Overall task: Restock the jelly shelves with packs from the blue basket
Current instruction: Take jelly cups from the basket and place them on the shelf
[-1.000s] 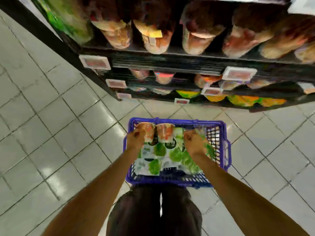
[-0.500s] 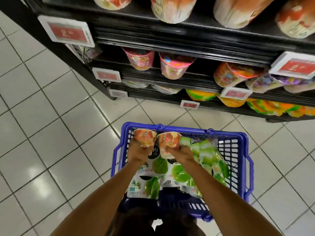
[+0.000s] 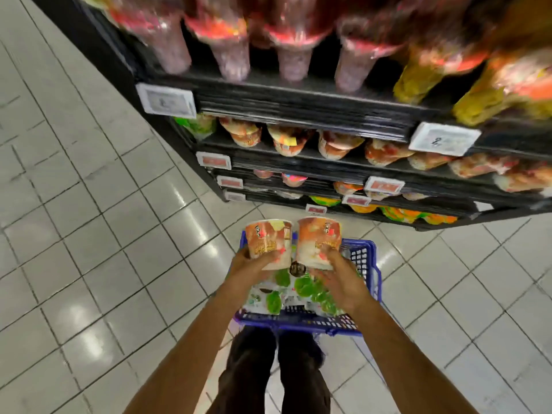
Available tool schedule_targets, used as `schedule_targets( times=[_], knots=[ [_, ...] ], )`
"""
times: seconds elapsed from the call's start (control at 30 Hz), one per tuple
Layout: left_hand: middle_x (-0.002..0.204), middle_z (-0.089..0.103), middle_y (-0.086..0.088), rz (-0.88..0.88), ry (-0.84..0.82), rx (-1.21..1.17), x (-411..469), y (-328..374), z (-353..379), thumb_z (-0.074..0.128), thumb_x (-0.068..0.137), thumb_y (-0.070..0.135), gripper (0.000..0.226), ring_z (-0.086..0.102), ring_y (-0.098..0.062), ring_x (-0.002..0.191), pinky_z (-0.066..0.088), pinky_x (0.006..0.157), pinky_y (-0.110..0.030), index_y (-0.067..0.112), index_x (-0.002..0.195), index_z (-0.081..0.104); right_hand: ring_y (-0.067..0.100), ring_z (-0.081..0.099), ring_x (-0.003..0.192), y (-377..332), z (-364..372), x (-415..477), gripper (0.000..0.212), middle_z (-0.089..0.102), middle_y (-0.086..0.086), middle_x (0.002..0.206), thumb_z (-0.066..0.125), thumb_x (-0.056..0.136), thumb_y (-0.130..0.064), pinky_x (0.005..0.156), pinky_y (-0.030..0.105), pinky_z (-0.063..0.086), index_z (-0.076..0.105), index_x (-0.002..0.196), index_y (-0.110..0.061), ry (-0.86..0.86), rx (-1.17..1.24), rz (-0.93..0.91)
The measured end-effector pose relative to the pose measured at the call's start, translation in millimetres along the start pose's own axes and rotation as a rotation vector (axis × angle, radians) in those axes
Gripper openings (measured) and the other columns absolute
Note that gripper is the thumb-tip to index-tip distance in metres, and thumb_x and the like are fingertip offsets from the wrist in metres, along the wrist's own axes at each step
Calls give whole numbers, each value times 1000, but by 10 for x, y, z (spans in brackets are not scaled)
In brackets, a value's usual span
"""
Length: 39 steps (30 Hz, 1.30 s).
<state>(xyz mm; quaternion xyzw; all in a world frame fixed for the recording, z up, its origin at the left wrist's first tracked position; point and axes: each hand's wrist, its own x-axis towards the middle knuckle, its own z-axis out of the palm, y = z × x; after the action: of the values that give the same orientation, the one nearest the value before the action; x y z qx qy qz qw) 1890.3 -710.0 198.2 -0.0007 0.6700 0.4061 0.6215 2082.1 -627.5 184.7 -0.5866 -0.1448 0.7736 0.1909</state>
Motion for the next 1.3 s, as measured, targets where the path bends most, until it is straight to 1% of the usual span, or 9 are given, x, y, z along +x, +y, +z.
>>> schedule_targets(
  times=[0.13,0.2,0.47,0.63,0.7,0.93,1.03,1.17,1.3],
  knots=[
    [118,68,-4,170,-29,-34,-1017,810,65,88,52,37,84,73,-17,96,58,73,-27,23,124,48,16,72,96,-631,486,-1020,32,76,-5,99,70,78,-24,85,29,57,63,106,-12,-98,31,-161],
    [119,68,1,262,-61,-2,-1446,1205,79,94,53,38,85,70,-15,102,56,83,-30,31,123,46,19,69,98,-931,709,-1504,36,75,-2,96,71,71,-23,88,33,55,60,103,-11,-130,9,-286],
    [111,71,13,650,-204,104,-2931,2596,14,88,57,42,91,66,-6,107,48,100,-33,35,132,36,39,53,126,-1800,1583,-3278,58,53,26,137,54,86,-17,110,53,38,43,139,4,-405,-6,-625],
    [113,67,8,890,-220,134,-3761,3269,3,93,51,44,106,69,4,87,51,63,-10,29,135,30,40,53,126,-2202,2042,-4164,52,56,24,135,51,89,-19,100,47,49,47,136,5,-535,37,-841],
    [117,65,8,991,-232,179,-4071,3531,12,93,48,50,114,67,6,87,50,61,-7,28,138,28,35,60,120,-2390,2181,-4481,48,63,19,128,62,83,-22,98,44,53,57,126,-1,-577,35,-921],
    [112,70,10,1291,-195,256,-5071,4441,230,85,43,57,105,69,-2,96,54,87,-27,28,134,41,30,67,110,-3130,2485,-5446,50,69,15,118,63,73,-25,94,40,55,62,118,-3,-683,-31,-1190],
    [111,72,8,1398,-201,221,-5490,4824,353,83,41,60,100,70,-6,97,53,84,-27,29,130,48,32,66,112,-3498,2581,-5824,50,68,17,122,64,76,-26,89,40,58,63,122,-7,-739,-65,-1264],
    [117,70,3,1552,-184,196,-6028,5379,529,83,45,59,101,68,-13,105,52,96,-37,25,133,47,30,68,108,-4014,2756,-6344,35,71,13,118,80,68,-33,87,44,59,78,101,-21,-786,-92,-1353],
    [116,69,4,1685,-139,178,-6537,5876,706,85,41,59,103,68,-14,105,52,95,-39,26,130,46,27,70,104,-4456,2983,-6799,60,72,10,115,71,70,-42,90,46,55,65,122,-14,-673,-121,-1489]
  ],
)
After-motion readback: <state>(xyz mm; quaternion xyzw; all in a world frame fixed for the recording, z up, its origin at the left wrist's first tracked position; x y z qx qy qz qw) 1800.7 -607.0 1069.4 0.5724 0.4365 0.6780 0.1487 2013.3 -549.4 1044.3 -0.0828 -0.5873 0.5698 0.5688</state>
